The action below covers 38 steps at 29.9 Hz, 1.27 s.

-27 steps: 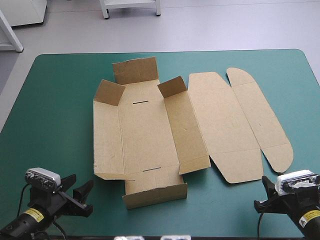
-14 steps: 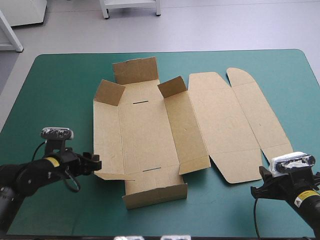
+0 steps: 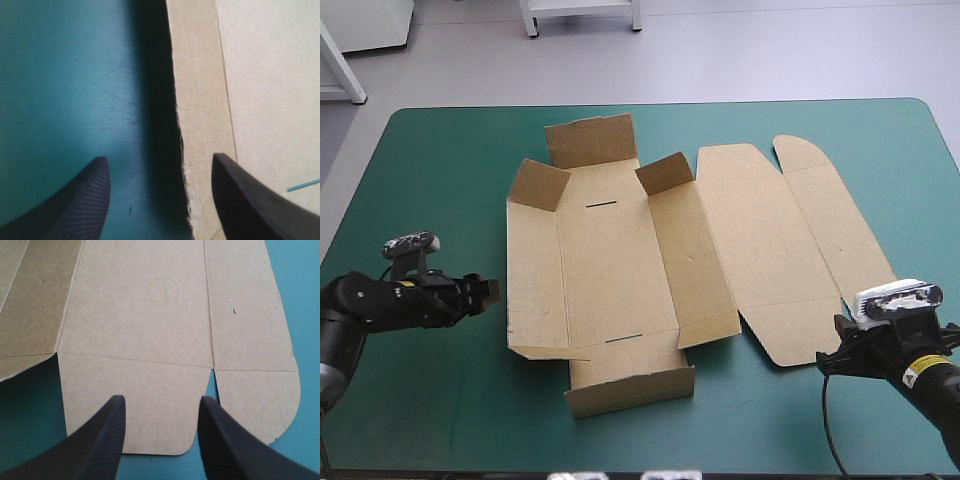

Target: Fold the box

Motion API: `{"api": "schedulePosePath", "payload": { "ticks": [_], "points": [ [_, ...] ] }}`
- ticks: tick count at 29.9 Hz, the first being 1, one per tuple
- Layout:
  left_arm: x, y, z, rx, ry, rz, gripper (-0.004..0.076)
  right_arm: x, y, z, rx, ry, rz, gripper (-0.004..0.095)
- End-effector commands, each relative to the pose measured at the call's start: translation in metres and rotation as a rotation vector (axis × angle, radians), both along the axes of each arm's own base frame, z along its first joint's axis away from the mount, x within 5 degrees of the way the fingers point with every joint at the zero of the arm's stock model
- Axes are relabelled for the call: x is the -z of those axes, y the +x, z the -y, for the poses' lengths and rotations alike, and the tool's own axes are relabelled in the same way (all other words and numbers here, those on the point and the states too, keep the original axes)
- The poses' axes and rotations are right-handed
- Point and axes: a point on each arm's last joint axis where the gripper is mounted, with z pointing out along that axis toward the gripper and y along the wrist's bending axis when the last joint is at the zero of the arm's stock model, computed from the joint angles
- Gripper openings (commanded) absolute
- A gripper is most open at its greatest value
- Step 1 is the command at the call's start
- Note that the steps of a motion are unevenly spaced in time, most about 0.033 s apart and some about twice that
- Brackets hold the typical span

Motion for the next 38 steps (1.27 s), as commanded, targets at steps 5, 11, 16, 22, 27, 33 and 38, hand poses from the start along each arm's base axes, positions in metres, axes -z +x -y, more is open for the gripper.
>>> {"api": "schedulePosePath", "payload": {
  "ticks": [5, 11, 16, 22, 27, 33, 38],
  "points": [
    [0.02, 0.002, -0.011, -0.079, -0.331, 0.149, 0.0434, -0.016, 0.004, 0.0, 0.001, 0.011, 0.092, 0.0433],
    [0.04, 0.011, -0.013, -0.045, -0.367, 0.106, 0.0434, -0.016, 0.004, 0.0, -0.003, 0.005, 0.093, 0.0433],
    [0.053, 0.02, -0.009, 0.006, -0.427, 0.061, 0.0434, -0.016, 0.004, 0.0, -0.003, 0.005, 0.093, 0.0433],
    [0.062, 0.028, 0.009, 0.049, -0.391, 0.038, 0.0431, -0.016, 0.004, 0.0, -0.003, 0.005, 0.093, 0.0432],
    [0.064, 0.036, 0.023, 0.032, -0.378, 0.061, 0.0423, -0.016, 0.004, 0.0, -0.003, 0.005, 0.093, 0.0432],
    [0.069, 0.041, 0.036, 0.046, -0.416, 0.043, 0.0377, -0.015, 0.004, 0.0, -0.002, 0.004, 0.087, 0.0431],
    [0.073, 0.046, 0.038, 0.028, -0.441, 0.047, 0.0255, -0.015, 0.004, 0.0, -0.002, 0.004, 0.087, 0.0431]
  ]
}}
